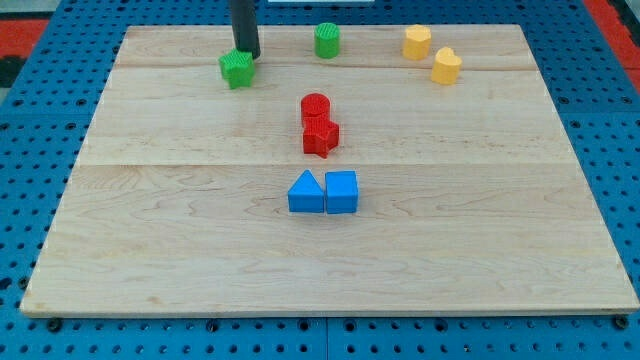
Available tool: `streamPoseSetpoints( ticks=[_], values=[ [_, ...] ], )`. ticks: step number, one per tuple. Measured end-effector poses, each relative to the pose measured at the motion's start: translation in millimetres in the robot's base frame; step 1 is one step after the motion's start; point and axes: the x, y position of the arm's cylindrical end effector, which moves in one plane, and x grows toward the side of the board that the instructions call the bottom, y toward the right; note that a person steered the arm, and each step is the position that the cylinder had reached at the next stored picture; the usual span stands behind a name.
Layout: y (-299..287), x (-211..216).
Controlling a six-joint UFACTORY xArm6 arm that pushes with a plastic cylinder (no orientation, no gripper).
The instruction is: Slide the green star above the blue triangle
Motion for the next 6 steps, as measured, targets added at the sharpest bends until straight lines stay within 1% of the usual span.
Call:
streamPoseSetpoints(
  ticks=[1, 2, 3, 4, 5, 6],
  values=[
    [-18, 6],
    [-55, 18],
    [-50, 47],
    [-40, 88],
    [10, 116],
    [42, 131]
  ],
)
